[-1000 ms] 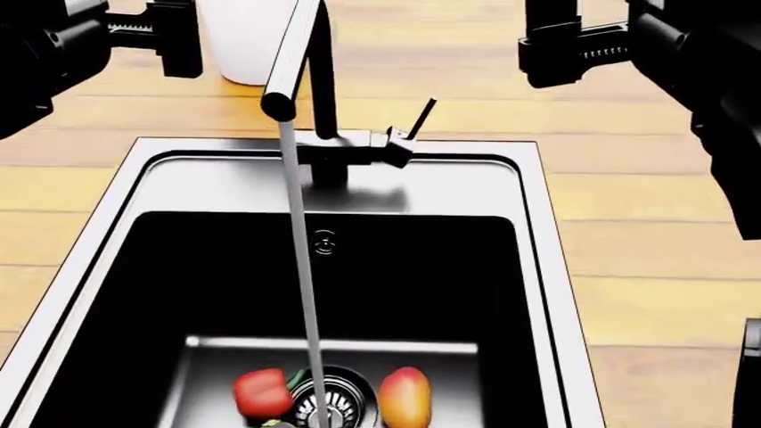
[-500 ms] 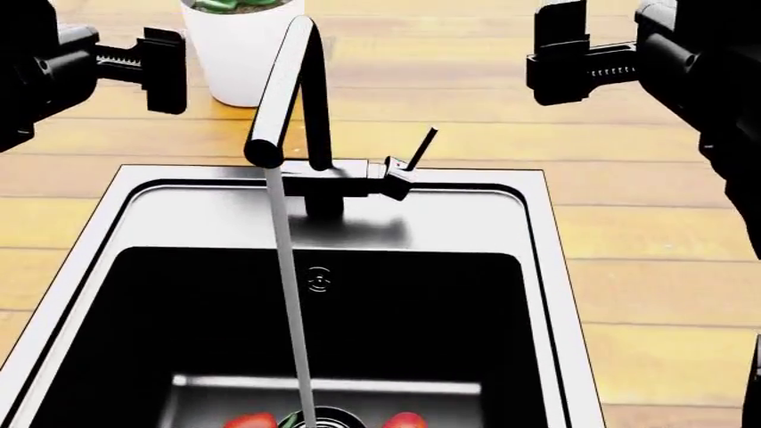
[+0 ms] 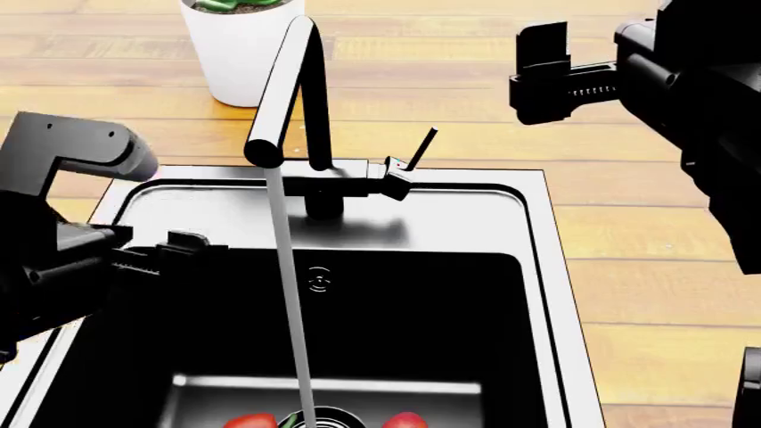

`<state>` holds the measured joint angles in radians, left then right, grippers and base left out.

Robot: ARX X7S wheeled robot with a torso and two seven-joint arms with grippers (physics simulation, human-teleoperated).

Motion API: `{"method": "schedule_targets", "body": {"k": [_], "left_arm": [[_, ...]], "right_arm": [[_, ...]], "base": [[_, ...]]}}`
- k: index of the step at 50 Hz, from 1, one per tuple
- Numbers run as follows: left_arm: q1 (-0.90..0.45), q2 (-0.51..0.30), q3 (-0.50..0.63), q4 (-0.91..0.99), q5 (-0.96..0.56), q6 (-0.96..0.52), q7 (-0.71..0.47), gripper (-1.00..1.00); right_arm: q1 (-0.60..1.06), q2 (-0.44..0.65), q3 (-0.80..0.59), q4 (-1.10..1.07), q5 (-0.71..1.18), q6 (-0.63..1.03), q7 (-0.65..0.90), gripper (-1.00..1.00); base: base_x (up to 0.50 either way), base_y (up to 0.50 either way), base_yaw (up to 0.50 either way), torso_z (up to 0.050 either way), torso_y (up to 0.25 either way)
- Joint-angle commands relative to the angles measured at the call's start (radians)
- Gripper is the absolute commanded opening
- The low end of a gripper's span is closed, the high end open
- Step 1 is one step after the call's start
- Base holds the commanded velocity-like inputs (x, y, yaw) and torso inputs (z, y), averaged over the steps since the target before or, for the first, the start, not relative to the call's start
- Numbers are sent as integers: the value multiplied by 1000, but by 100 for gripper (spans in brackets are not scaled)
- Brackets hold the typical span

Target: Pick the eggplants and mangos from the sink and place them in one bowl. Place the bell pepper in the other bowl. Then turn off the sink faucet.

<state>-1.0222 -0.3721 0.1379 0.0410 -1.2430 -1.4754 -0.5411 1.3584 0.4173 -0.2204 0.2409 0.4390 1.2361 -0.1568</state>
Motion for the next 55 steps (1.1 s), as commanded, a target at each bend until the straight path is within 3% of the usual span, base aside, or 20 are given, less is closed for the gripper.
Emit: {"method": "schedule_targets", "body": {"k": [1, 3, 8, 9, 12, 15, 18, 21, 25, 34, 37, 55], "left_arm": [[138, -4, -3, 114, -415, -64, -303, 100], [159, 0, 11, 80, -515, -35, -390, 100], [174, 13, 39, 61, -530, -10, -412, 100], [186, 15, 48, 126, -449, -23, -312, 100], [253, 30, 80, 90, -466, -2, -369, 100], [243, 38, 115, 98, -331, 30, -271, 100], [254, 71, 107, 1, -343, 71, -314, 100], [257, 87, 128, -84, -314, 85, -263, 100], [277, 84, 155, -97, -202, 154, -240, 100], [342, 88, 174, -142, -173, 189, -235, 100], [334, 98, 169, -177, -170, 202, -241, 100], [280, 179, 342, -540, 101, 405, 9, 100]], "right_arm": [[-15, 8, 4, -25, 11, 18, 4, 100], [-11, 8, 4, -26, 12, 18, 3, 100], [-27, 12, 12, -34, 16, 18, 7, 100], [-30, 12, 12, -35, 17, 17, 7, 100], [-53, 11, 24, -52, 23, 14, 14, 100], [-73, 17, 20, -74, 21, 8, 18, 100], [-64, 19, 14, -74, 22, 7, 13, 100], [-67, 22, 16, -78, 21, 1, 15, 100], [-85, 24, 31, -97, 29, 7, 22, 100], [-101, 31, 47, -116, 34, -2, 30, 100], [-112, 31, 51, -120, 33, -9, 35, 100], [-145, 26, 46, -72, 30, -52, 27, 100]], "base": [[0, 0, 0, 0, 0], [0, 0, 0, 0, 0], [0, 0, 0, 0, 0], [0, 0, 0, 0, 0], [0, 0, 0, 0, 0], [0, 0, 0, 0, 0], [0, 0, 0, 0, 0], [0, 0, 0, 0, 0], [0, 0, 0, 0, 0], [0, 0, 0, 0, 0], [0, 0, 0, 0, 0], [0, 0, 0, 0, 0]]}}
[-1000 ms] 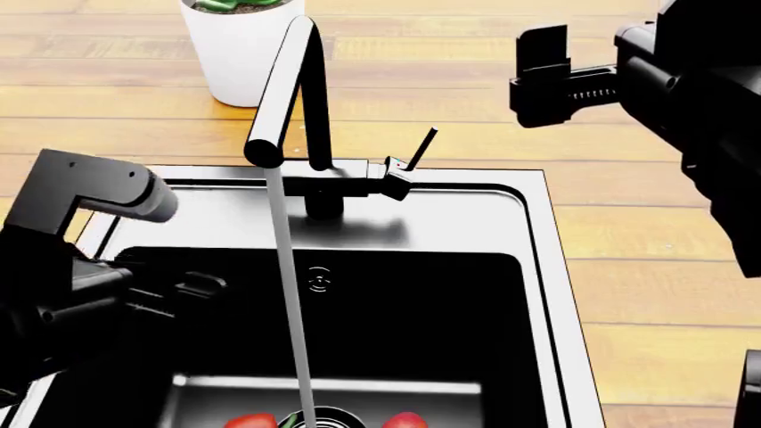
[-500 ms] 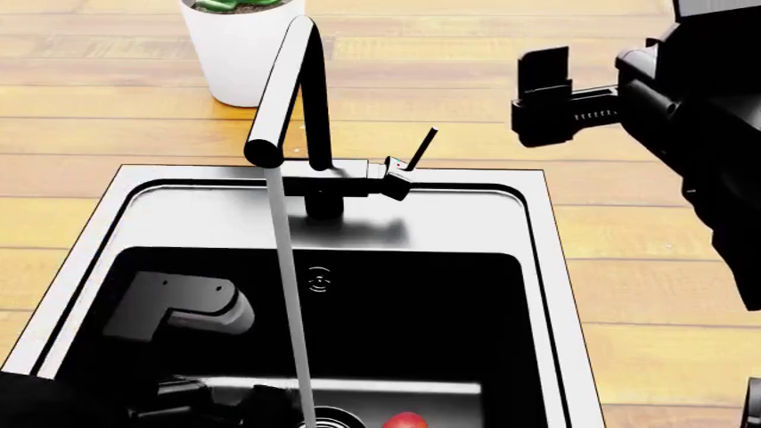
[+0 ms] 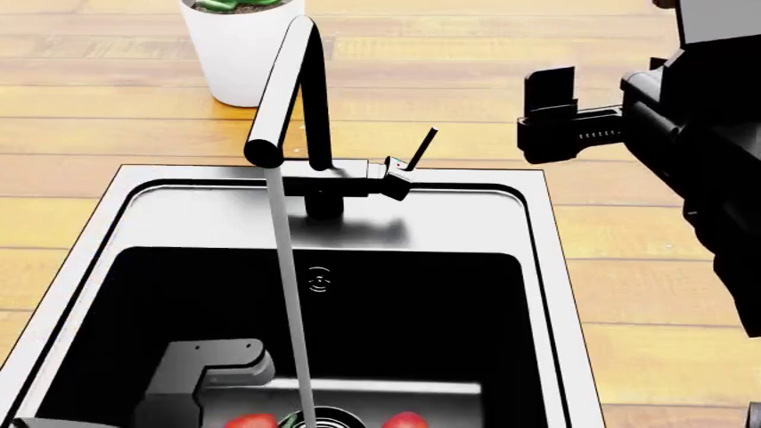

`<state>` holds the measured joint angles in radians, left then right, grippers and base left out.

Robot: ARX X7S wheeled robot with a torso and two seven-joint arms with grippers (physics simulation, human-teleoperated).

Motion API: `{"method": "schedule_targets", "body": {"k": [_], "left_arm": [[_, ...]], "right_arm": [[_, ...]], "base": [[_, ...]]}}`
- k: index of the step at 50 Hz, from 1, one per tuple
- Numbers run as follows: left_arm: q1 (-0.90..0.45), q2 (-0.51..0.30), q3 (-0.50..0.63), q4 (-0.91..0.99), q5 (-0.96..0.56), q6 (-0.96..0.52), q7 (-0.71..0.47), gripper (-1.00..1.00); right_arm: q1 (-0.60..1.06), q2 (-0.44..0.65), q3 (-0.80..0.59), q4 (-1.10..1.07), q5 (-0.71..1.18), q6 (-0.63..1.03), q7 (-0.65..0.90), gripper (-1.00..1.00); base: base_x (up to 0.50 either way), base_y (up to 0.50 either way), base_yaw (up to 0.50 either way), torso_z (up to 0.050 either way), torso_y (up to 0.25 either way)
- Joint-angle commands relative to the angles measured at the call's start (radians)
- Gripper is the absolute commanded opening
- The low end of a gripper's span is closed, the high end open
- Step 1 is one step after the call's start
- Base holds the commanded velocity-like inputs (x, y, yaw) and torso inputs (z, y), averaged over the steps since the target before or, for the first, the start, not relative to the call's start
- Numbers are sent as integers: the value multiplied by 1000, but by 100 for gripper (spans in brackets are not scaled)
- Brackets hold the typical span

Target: Pick the eggplants and mangos from the sink and place them in one bowl. Place the bell pepper in the other bowl. Then turn off the sink faucet.

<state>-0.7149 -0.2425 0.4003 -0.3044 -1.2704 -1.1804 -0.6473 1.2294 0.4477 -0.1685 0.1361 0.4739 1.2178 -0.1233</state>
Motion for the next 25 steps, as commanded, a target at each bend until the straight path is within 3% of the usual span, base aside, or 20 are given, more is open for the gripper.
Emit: {"method": "schedule_targets", "body": {"k": [1, 24, 25], "left_arm": [[-33, 59, 83, -226, 141, 132, 131, 100], [-4, 113, 199, -388, 247, 212, 222, 100], [-4, 112, 201, -386, 246, 210, 224, -100]], "right_arm": [[-16, -6, -7, 38, -6, -39, -8, 100], [-60, 1, 11, 32, 7, -55, -3, 100], [-61, 1, 12, 33, 7, -57, -3, 100]], "base": [[0, 0, 0, 0, 0], [0, 0, 0, 0, 0], [0, 0, 0, 0, 0]]}}
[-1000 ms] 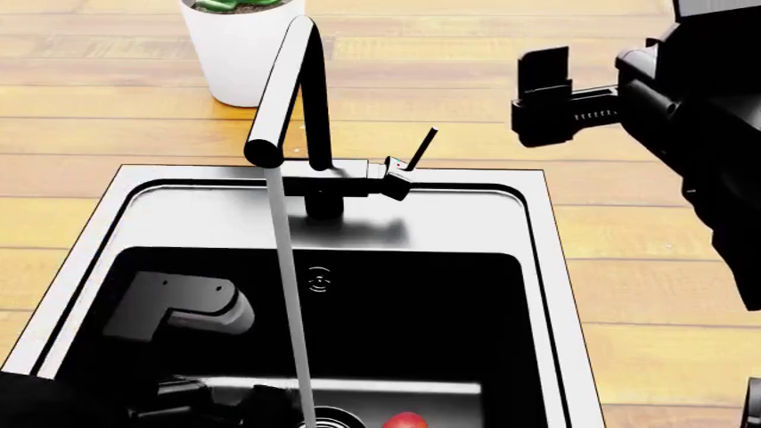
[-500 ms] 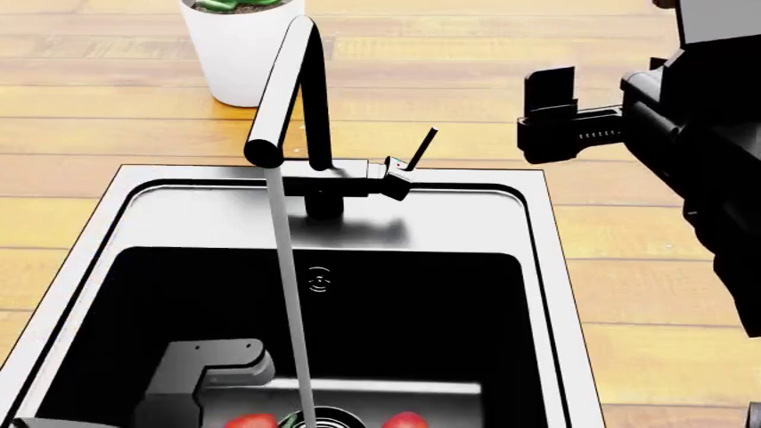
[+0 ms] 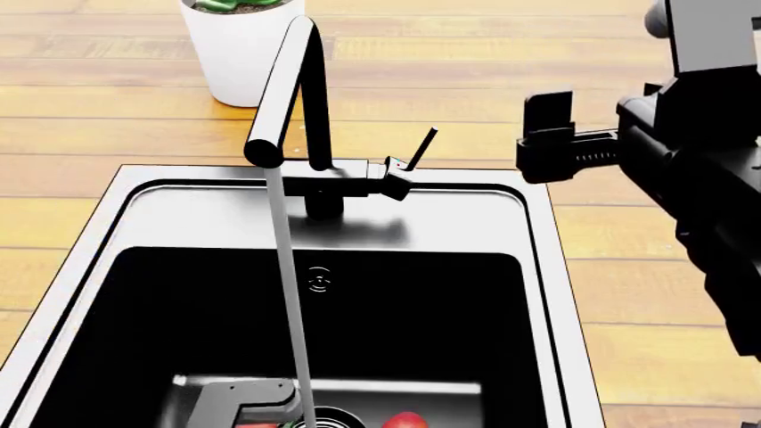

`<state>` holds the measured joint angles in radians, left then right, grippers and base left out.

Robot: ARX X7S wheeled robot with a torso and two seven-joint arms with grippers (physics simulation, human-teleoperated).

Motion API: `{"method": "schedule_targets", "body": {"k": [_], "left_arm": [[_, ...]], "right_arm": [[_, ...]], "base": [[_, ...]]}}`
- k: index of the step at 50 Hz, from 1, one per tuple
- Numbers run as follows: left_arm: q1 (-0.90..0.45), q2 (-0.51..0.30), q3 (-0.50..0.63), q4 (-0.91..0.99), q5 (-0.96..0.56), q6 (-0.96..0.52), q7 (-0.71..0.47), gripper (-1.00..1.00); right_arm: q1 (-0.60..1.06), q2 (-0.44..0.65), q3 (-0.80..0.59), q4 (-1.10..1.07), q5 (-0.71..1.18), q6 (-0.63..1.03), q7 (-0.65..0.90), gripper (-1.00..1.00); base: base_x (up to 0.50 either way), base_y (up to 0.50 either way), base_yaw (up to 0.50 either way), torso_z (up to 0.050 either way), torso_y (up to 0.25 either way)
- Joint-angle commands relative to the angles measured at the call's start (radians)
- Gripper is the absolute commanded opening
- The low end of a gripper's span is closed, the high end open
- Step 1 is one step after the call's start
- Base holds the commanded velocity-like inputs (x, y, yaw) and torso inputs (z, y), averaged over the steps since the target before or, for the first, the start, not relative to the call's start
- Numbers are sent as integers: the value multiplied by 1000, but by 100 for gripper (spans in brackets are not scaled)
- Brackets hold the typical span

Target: Pick the eggplants and mangos from the sink and place them in one bowl. Place the bell pepper in the other bowl. Then turn off the sink faucet.

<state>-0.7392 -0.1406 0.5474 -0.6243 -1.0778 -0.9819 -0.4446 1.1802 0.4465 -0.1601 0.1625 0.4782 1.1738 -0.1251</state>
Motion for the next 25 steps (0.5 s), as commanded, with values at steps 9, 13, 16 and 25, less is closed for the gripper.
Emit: {"method": "schedule_targets", "body": {"k": [9, 13, 16, 25], "left_arm": [[88, -52, -9, 130, -47, -74, -89, -100], [118, -101, -81, 270, -144, -137, -183, -100], [108, -138, -132, 375, -232, -200, -241, -100], [52, -197, -297, 588, -535, -307, -492, -100]], "right_arm": [[-20, 10, 19, -20, 17, 9, 6, 100], [-29, 12, 24, -33, 25, 20, 7, 100], [-32, 12, 23, -32, 28, 23, 5, 100], [-22, 13, 25, -43, 36, 44, 12, 100]], "base": [[0, 0, 0, 0, 0], [0, 0, 0, 0, 0], [0, 0, 0, 0, 0], [0, 0, 0, 0, 0]]}}
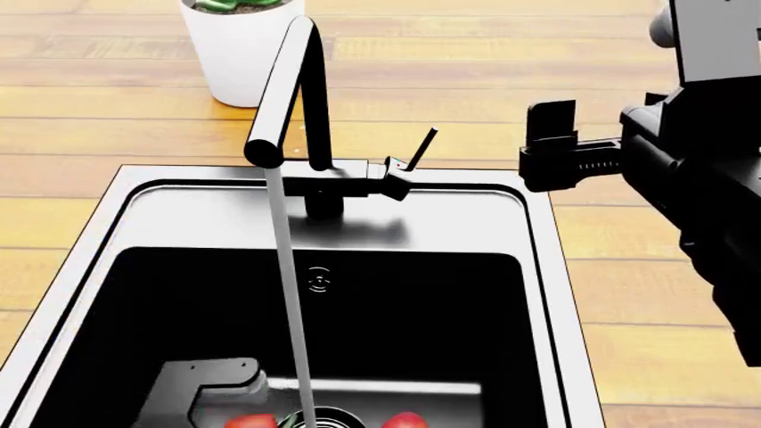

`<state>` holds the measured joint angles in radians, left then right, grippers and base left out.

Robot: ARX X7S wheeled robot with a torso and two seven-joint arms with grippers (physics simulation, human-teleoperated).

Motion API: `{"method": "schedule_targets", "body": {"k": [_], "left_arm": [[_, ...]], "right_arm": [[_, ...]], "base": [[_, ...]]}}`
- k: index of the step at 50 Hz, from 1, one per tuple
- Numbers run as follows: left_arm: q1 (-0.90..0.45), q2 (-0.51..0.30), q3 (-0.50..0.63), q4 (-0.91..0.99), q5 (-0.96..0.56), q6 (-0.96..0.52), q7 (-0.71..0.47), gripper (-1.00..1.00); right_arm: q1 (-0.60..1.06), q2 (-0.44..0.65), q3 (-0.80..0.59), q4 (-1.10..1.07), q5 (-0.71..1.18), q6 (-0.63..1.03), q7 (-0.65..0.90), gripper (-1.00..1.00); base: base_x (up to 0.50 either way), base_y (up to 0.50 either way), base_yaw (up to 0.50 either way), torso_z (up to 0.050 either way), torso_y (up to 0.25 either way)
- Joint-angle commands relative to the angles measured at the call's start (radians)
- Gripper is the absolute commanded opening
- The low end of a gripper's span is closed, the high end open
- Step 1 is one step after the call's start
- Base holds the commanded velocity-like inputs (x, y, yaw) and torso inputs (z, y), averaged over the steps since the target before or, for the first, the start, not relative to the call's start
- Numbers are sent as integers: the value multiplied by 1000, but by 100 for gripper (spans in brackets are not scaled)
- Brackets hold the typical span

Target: Pick the eggplants and mangos from the sink and place them in one bowl. Place the bell pepper in the other bowl. Then turn off the sink faucet.

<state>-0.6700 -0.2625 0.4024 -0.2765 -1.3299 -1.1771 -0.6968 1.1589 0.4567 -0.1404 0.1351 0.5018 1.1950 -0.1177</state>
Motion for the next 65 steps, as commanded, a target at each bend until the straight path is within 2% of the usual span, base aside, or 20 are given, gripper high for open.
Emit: {"method": "schedule_targets", "body": {"k": [1, 4, 11, 19, 25, 33, 35, 39, 40, 42, 50, 57, 60, 65], "left_arm": [[-21, -79, -157, 249, -303, -117, -255, -100], [-65, -103, -172, 297, -325, -130, -241, -100], [-150, -159, -220, 350, -442, -140, -308, -100], [-250, -228, -266, 422, -401, -140, -259, -100], [-329, -266, -300, 442, -430, -128, -275, -100], [-308, -309, -340, 509, -289, -92, -135, -100], [-331, -312, -330, 502, -248, -86, -127, -100], [-384, -318, -322, 471, -284, -106, -140, -100], [-378, -312, -326, 457, -307, -102, -172, -100], [-355, -320, -330, 487, -302, -98, -159, -100], [-350, -340, -338, 491, -285, -88, -120, -100], [-363, -350, -334, 490, -276, -86, -108, -100], [-358, -351, -335, 473, -294, -84, -135, -100], [-370, -354, -338, 493, -261, -67, -93, -100]], "right_arm": [[1, 3, 4, -17, 14, 27, 5, 100], [15, 5, -4, -21, 22, 49, -3, 100], [-7, 10, 5, -62, 48, 95, 1, 100], [1, 6, -19, -88, 78, 149, -17, 100], [41, -20, -113, -90, 138, 236, -94, 100], [93, -63, -291, -77, 197, 312, -199, 100], [92, -74, -308, -53, 197, 306, -205, 100], [98, -92, -407, 17, 177, 271, -247, 100], [104, -100, -436, 43, 171, 263, -263, 100], [114, -108, -527, 90, 155, 241, -313, 100], [135, -137, -732, 206, 108, 161, -436, 100], [139, -180, -845, 336, 64, 74, -523, 100], [143, -213, -844, 432, 41, 14, -527, 100], [150, -244, -838, 510, 30, -32, -532, 100]], "base": [[0, 0, 0, 0, 0], [0, 0, 0, 0, 0], [0, 0, 0, 0, 0], [0, 0, 0, 0, 0], [0, 0, 0, 0, 0], [0, 0, 0, 0, 0], [0, 0, 0, 0, 0], [0, 0, 0, 0, 0], [0, 0, 0, 0, 0], [0, 0, 0, 0, 0], [0, 0, 0, 0, 0], [0, 0, 0, 0, 0], [0, 0, 0, 0, 0], [0, 0, 0, 0, 0]]}}
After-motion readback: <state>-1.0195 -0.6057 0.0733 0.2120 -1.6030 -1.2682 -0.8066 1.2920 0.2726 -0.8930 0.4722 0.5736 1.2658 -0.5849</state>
